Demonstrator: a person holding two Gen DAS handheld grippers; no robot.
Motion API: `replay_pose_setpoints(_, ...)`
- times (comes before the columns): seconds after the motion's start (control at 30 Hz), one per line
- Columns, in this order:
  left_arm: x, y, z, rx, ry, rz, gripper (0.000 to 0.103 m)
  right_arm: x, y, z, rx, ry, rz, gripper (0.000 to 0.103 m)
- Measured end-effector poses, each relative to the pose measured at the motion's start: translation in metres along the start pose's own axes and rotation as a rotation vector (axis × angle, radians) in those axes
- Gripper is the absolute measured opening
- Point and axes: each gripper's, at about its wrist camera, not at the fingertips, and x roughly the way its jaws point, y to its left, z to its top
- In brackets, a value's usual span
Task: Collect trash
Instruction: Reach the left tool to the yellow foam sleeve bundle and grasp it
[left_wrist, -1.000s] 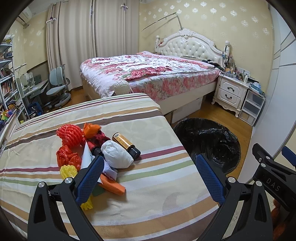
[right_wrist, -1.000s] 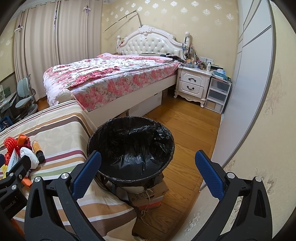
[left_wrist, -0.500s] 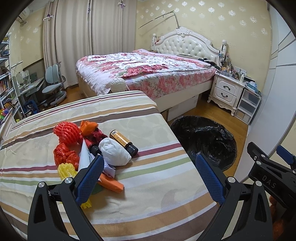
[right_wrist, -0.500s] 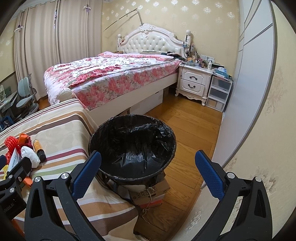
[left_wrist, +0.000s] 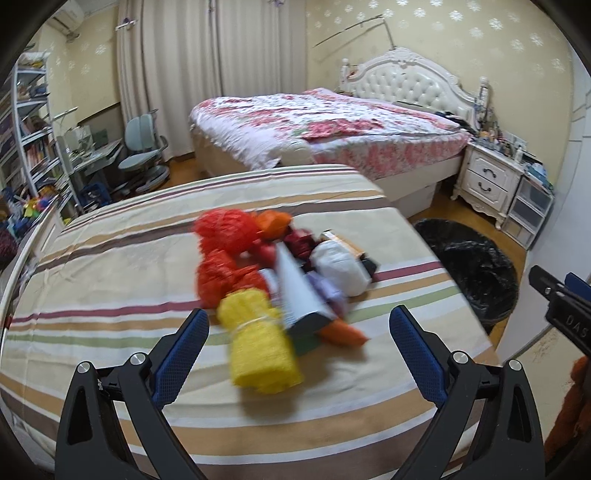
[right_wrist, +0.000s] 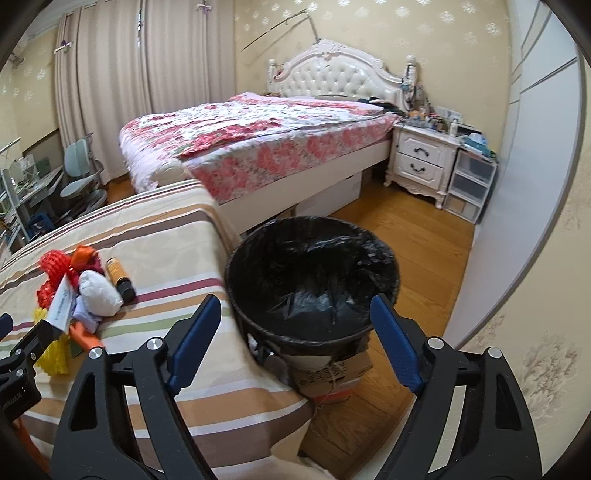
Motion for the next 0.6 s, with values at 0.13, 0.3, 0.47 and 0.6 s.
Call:
replay_pose_setpoints(0.13, 0.002, 0.028, -0.006, -0.033, 0.040, 0.025, 0.076, 0.002, 0.012, -0.002, -0.018, 0.012, 0.021, 0.079)
replay_pose_setpoints(0.3, 0.004, 0.037, -0.009, -0.055, 0.067, 0.026, 0.076, 0.005, 0.020, -0.003, -0.033, 0.033, 0.040, 0.079)
replay_pose_setpoints(0.47, 0.014, 0.039, -0.008, -0.051, 0.079, 0.025, 0.076, 0.012, 0.023, -0.005, -0.040, 0.052, 0.044, 0.079)
replay_pose_setpoints(0.6, 0.023, 0.043, -0.009, -0.056, 0.102, 0.024, 0.076, 0.016, 0.025, -0.006, -0.039, 0.065, 0.049, 0.079)
